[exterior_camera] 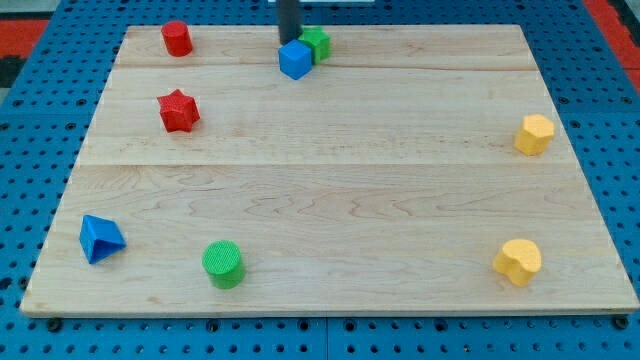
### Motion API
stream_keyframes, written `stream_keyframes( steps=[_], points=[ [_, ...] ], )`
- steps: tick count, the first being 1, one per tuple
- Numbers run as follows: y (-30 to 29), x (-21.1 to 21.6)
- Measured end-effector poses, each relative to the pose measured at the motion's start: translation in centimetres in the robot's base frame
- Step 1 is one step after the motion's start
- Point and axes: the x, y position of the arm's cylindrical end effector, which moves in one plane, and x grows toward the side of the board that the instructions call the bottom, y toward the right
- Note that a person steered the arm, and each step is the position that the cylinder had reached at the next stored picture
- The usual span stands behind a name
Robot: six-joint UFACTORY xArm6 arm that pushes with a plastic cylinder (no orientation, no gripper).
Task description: Push green star towards center
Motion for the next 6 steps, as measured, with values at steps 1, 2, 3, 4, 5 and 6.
stream_keyframes(
  steps=[1, 2, 3, 4, 5, 6],
  points=[
    [0.3, -0.5],
    [9.9, -0.1],
    [16.8, 6.6],
    [16.8, 9.3],
    [20.6, 5.8],
    [17.8, 1.9]
  ],
)
